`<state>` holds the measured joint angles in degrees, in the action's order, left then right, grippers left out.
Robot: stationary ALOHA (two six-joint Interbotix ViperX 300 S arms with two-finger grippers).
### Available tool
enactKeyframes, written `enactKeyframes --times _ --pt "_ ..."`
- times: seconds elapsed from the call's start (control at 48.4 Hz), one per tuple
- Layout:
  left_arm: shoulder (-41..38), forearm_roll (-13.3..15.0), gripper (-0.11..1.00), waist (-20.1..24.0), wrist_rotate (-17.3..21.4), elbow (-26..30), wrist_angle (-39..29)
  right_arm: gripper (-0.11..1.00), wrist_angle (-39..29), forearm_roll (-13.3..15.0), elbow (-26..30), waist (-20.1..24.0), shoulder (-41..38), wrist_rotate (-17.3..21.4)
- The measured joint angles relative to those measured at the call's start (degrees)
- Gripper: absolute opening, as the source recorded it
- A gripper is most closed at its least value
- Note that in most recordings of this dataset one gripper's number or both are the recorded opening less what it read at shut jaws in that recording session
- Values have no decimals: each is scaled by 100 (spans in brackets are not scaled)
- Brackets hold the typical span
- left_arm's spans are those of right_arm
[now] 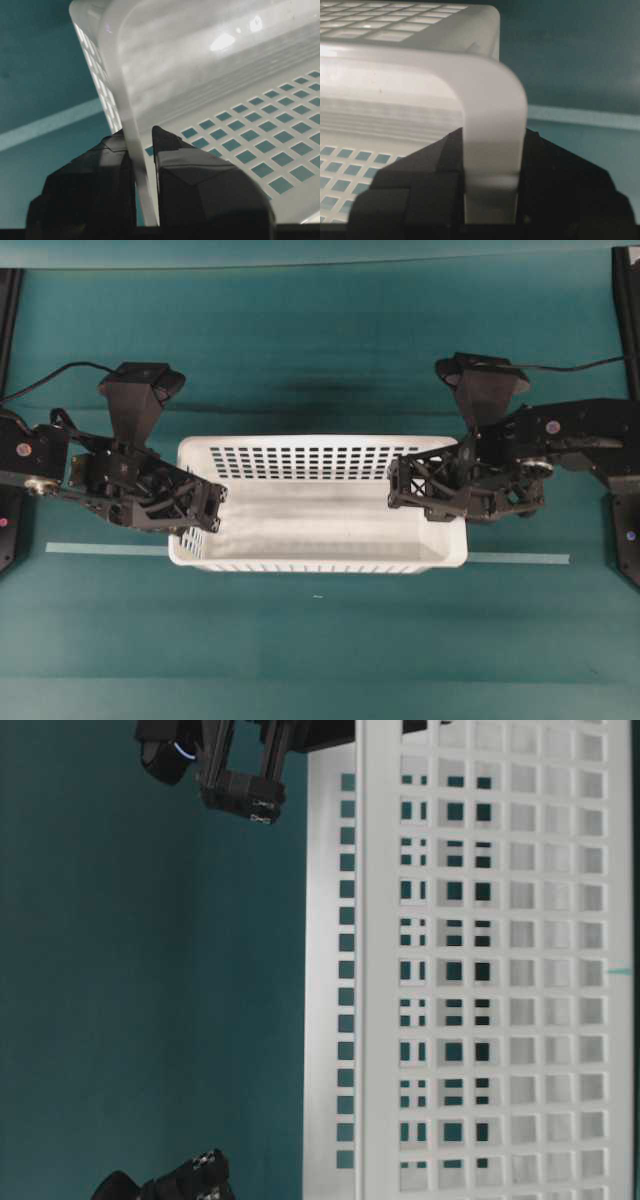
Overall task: Lift the white basket with both hands.
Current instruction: 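Raise the basket with both grippers and shift it toward the front, then lower the basket back onto the table with both grippers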
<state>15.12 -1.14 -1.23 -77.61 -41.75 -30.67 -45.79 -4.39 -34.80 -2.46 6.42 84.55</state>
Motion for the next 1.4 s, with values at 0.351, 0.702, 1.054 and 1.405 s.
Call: enactKeyframes --times 0.351,0.702,1.054,1.405 --pt "-26 0 1 -123 -26 9 26 18 0 149 -44 237 0 255" --pt "-202 0 1 -343 -325 9 97 18 0 149 -62 387 -18 387" --pt "-220 0 1 -369 -325 -18 132 18 44 158 -114 448 -44 466" --pt "-237 0 1 -396 -343 -26 123 18 193 158 -167 545 -176 510"
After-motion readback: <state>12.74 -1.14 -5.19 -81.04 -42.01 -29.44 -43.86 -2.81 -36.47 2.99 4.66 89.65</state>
